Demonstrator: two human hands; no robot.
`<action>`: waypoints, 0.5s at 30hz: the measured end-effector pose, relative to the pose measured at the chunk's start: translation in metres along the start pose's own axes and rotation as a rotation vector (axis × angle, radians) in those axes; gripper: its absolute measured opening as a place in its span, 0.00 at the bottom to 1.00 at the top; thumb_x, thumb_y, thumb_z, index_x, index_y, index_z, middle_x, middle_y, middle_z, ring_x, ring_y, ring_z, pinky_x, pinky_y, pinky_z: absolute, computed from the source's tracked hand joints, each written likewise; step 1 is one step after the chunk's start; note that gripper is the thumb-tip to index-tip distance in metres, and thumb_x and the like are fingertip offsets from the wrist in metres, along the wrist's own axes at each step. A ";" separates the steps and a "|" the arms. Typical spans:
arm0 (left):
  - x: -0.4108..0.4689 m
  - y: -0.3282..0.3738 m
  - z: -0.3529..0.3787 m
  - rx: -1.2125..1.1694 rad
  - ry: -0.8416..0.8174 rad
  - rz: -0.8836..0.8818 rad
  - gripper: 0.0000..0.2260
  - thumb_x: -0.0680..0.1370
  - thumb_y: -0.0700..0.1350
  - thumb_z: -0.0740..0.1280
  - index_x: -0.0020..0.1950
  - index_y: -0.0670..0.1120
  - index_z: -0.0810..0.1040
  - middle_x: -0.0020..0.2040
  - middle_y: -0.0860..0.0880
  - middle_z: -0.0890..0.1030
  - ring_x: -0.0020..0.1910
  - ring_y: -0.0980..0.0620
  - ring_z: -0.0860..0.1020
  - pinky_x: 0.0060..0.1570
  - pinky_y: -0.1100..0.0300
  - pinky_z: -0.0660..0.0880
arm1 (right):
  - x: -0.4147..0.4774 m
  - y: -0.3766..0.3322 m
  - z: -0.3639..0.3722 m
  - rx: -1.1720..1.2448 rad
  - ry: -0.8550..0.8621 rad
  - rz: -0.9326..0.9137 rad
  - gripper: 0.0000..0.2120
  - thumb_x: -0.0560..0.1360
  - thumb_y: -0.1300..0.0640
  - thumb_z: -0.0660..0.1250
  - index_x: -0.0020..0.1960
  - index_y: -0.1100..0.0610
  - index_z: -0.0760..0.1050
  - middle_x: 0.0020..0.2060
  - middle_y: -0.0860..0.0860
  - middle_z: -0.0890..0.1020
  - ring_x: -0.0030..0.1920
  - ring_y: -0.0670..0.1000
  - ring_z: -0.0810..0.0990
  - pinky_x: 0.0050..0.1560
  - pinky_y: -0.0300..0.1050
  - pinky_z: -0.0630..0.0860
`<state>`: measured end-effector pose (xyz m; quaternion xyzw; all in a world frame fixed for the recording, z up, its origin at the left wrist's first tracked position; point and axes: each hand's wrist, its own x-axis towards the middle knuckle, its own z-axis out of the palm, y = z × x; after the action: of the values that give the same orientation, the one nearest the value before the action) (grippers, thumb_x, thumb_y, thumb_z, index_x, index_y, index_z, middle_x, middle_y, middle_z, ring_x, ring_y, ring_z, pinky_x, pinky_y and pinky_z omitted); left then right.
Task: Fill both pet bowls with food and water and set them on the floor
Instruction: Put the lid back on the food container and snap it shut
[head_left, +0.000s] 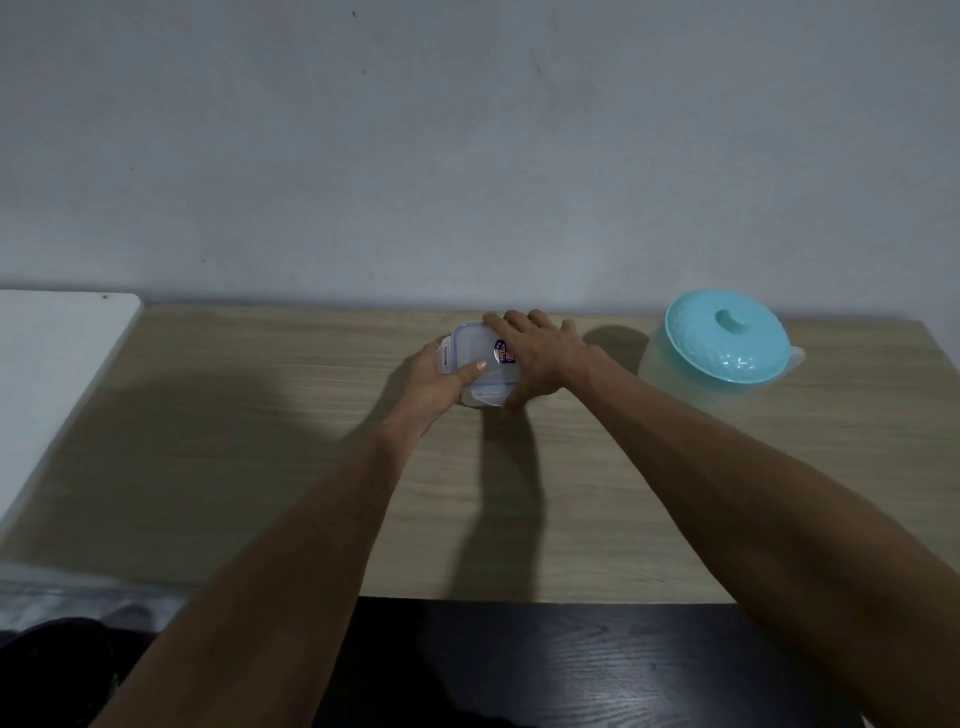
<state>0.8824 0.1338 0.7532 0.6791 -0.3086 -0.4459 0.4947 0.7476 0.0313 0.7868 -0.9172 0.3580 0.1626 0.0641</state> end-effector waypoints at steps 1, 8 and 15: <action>0.001 -0.002 -0.002 0.004 -0.037 -0.002 0.17 0.74 0.41 0.74 0.60 0.44 0.74 0.54 0.47 0.81 0.49 0.49 0.81 0.37 0.63 0.78 | 0.000 0.000 0.000 -0.005 -0.004 -0.002 0.63 0.58 0.34 0.78 0.79 0.50 0.42 0.76 0.50 0.58 0.74 0.59 0.59 0.67 0.65 0.64; 0.001 -0.012 -0.003 -0.011 -0.117 0.021 0.27 0.72 0.41 0.76 0.69 0.48 0.71 0.58 0.48 0.82 0.48 0.57 0.81 0.35 0.71 0.76 | 0.000 -0.001 0.003 -0.039 0.015 -0.001 0.63 0.59 0.36 0.78 0.79 0.51 0.42 0.76 0.52 0.58 0.74 0.59 0.60 0.66 0.65 0.64; 0.006 -0.018 -0.002 0.009 -0.115 0.048 0.27 0.72 0.43 0.76 0.70 0.50 0.71 0.58 0.51 0.81 0.48 0.57 0.80 0.38 0.68 0.76 | 0.001 -0.001 0.012 -0.054 0.113 0.019 0.56 0.61 0.39 0.76 0.78 0.50 0.47 0.71 0.53 0.65 0.69 0.59 0.65 0.61 0.62 0.67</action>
<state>0.8863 0.1349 0.7342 0.6468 -0.3547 -0.4711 0.4837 0.7459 0.0347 0.7755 -0.9228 0.3654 0.1207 0.0172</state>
